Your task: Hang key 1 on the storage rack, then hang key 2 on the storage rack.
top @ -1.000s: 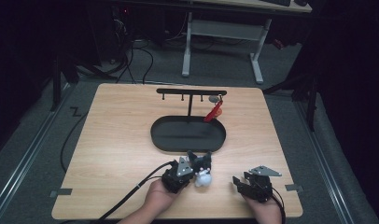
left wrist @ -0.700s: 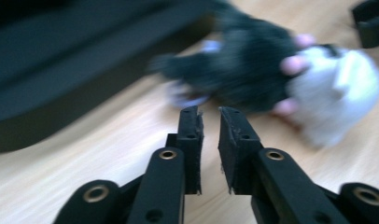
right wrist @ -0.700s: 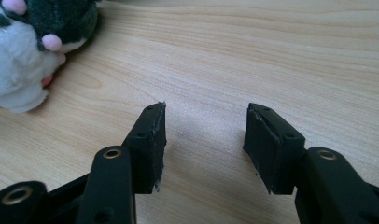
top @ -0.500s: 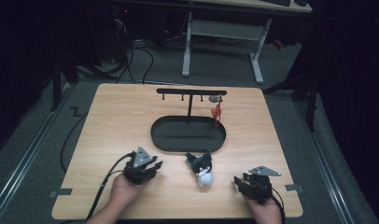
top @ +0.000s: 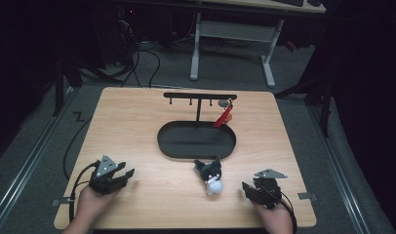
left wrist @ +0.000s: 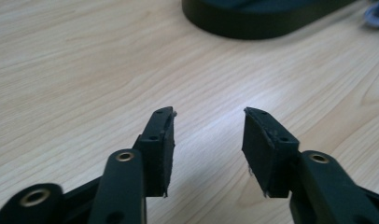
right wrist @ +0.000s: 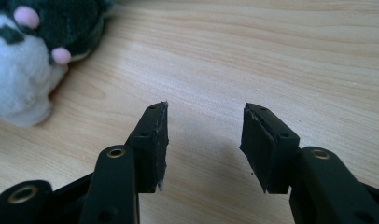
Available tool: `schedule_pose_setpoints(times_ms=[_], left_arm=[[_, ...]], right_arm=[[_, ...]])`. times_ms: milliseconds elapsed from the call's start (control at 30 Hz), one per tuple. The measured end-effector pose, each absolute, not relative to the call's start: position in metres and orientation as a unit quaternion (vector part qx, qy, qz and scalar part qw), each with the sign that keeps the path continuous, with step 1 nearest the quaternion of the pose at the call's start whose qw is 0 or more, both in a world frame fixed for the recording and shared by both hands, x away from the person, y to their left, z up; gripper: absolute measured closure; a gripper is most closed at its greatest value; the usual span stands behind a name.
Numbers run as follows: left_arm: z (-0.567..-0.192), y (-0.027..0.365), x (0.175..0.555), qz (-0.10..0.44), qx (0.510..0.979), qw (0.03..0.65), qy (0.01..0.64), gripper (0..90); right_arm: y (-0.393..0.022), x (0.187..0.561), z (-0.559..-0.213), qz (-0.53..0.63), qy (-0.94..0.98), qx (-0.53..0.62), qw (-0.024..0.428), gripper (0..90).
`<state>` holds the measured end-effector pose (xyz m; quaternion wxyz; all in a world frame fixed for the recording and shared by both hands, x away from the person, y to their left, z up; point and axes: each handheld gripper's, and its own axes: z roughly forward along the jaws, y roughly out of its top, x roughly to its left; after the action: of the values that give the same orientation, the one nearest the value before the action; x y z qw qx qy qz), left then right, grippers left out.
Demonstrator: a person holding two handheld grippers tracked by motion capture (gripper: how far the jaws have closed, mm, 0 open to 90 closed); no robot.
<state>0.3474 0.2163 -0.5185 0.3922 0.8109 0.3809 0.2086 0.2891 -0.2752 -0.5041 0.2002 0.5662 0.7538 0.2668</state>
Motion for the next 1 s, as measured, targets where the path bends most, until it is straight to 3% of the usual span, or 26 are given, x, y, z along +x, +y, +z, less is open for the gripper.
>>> schedule_pose_setpoints(times_ms=[167, 767, 1000], left_arm=[[-0.519, 0.231, 0.353, 0.208, 0.796, 0.406, 0.397, 44.5], [-0.516, 0.225, 0.356, 0.21, 0.798, 0.42, 0.378, 26.1], [-0.513, 0.224, 0.352, 0.212, 0.803, 0.418, 0.369, 23.9]], right_arm=[[-0.27, 0.296, -0.5, 0.235, 0.762, 0.577, 0.174, 44.0], [-0.263, 0.321, -0.474, 0.14, 0.783, 0.594, 0.119, 38.9], [-0.254, 0.321, -0.47, 0.106, 0.799, 0.583, 0.102, 37.6]])
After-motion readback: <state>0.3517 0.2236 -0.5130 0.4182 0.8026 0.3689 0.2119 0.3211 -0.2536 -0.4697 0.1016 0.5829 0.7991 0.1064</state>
